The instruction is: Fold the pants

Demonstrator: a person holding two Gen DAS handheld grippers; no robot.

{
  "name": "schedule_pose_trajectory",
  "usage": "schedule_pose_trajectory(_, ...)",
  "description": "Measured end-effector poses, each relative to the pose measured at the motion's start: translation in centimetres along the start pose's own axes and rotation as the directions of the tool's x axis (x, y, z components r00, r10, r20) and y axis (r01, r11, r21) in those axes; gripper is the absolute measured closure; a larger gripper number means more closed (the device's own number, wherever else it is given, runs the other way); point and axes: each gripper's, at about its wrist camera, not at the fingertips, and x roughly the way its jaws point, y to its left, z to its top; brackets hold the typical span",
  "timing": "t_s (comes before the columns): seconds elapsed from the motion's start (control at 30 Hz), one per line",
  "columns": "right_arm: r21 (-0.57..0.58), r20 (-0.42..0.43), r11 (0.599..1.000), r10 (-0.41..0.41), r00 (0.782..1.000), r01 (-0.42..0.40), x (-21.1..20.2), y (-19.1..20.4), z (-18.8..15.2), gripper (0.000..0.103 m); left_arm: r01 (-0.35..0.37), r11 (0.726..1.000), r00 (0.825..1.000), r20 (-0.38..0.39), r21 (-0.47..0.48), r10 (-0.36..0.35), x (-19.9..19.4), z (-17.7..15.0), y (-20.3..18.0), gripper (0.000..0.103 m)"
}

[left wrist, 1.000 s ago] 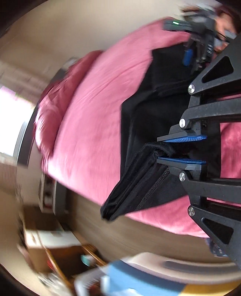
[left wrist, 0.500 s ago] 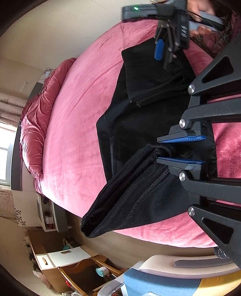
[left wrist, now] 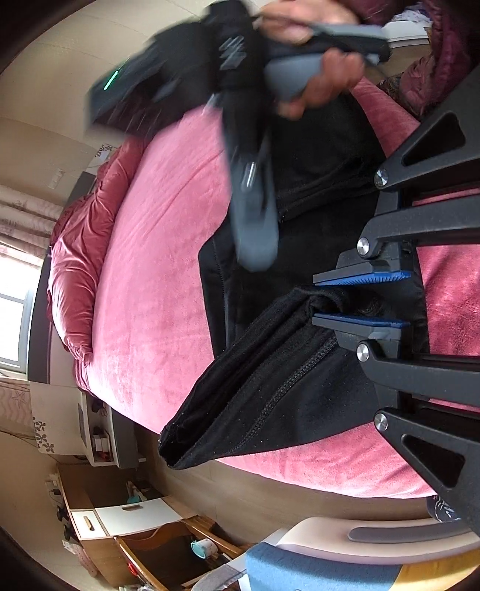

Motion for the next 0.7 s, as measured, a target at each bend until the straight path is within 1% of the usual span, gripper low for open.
schedule_pose_trajectory(0.1, -0.014, -0.062, 0.998, 0.059, 0.996, -0.060, 3.5, 1.7, 2.9, 0.016, 0.007, 1.000, 1.000, 0.011, 0.005, -0.007, -0.4, -0.3, 0.2, 0.089)
schedule_pose_trajectory(0.2, -0.014, -0.119, 0.994, 0.104, 0.988, -0.106, 6.3, 3.0, 4.7, 0.016, 0.013, 1.000, 1.000, 0.017, 0.012, -0.013, -0.5, -0.4, 0.3, 0.089)
schedule_pose_trajectory(0.23, -0.024, -0.148, 0.994, 0.106, 0.983, -0.111, 7.6, 3.5, 4.9, 0.016, 0.018, 1.000, 1.000, 0.017, 0.014, -0.018, -0.6, -0.4, 0.2, 0.089)
schedule_pose_trajectory(0.3, -0.050, -0.210, 0.994, 0.086, 0.974, -0.098, 9.6, 4.4, 5.2, 0.016, 0.028, 0.999, 0.999, 0.025, 0.024, -0.029, -0.8, -0.5, 0.0, 0.089)
schedule_pose_trajectory(0.33, -0.068, -0.251, 0.994, 0.066, 0.966, -0.085, 10.8, 4.9, 5.0, 0.023, 0.031, 0.999, 0.999, 0.029, 0.033, -0.032, -0.9, -0.5, -0.1, 0.090)
schedule_pose_trajectory(0.37, -0.090, -0.278, 0.994, 0.034, 0.960, -0.062, 11.6, 5.1, 4.5, 0.045, 0.040, 0.998, 0.999, 0.032, 0.043, -0.041, -1.2, -0.5, -0.3, 0.092)
schedule_pose_trajectory(0.4, -0.120, -0.304, 0.992, -0.004, 0.953, -0.034, 12.5, 5.5, 4.2, 0.060, 0.069, 0.996, 0.997, 0.031, 0.050, -0.070, -1.5, -0.6, -0.4, 0.092)
schedule_pose_trajectory(0.43, -0.144, -0.326, 0.990, -0.036, 0.945, -0.012, 13.2, 5.7, 3.7, 0.085, 0.078, 0.996, 0.996, 0.034, 0.052, -0.080, -1.8, -0.6, -0.4, 0.092)
schedule_pose_trajectory(0.47, -0.169, -0.326, 0.985, -0.064, 0.943, 0.009, 13.4, 5.8, 3.2, 0.086, 0.088, 0.994, 0.995, 0.044, 0.058, -0.091, -2.4, -0.7, -0.3, 0.092)
schedule_pose_trajectory(0.5, -0.180, -0.313, 0.984, -0.066, 0.947, 0.009, 13.3, 5.8, 2.9, 0.087, 0.109, 0.992, 0.993, 0.044, 0.056, -0.112, -2.8, -0.7, -0.1, 0.089)
schedule_pose_trajectory(0.53, -0.174, -0.296, 0.985, -0.052, 0.954, 0.000, 12.8, 5.7, 2.8, 0.088, 0.161, 0.986, 0.986, 0.043, 0.035, -0.162, -3.5, -0.7, 0.5, 0.087)
schedule_pose_trajectory(0.57, -0.162, -0.272, 0.987, -0.037, 0.962, -0.008, 12.1, 5.6, 2.6, 0.088, 0.195, 0.981, 0.980, 0.051, 0.008, -0.195, -4.2, -0.8, 1.2, 0.083)
schedule_pose_trajectory(0.6, -0.149, -0.251, 0.989, -0.023, 0.968, -0.015, 11.2, 5.3, 2.5, 0.088, 0.230, 0.973, 0.971, 0.065, -0.023, -0.229, -4.9, -0.7, 2.1, 0.082)
schedule_pose_trajectory(0.63, -0.126, -0.226, 0.992, -0.003, 0.974, -0.026, 10.1, 5.1, 2.3, 0.088, 0.252, 0.966, 0.965, 0.085, -0.061, -0.246, -5.8, -0.7, 3.3, 0.082)
schedule_pose_trajectory(0.7, -0.076, -0.173, 0.995, 0.051, 0.984, -0.065, 7.8, 4.4, 2.1, 0.088, 0.253, 0.957, 0.963, 0.129, -0.144, -0.236, -7.0, -0.6, 5.6, 0.079)
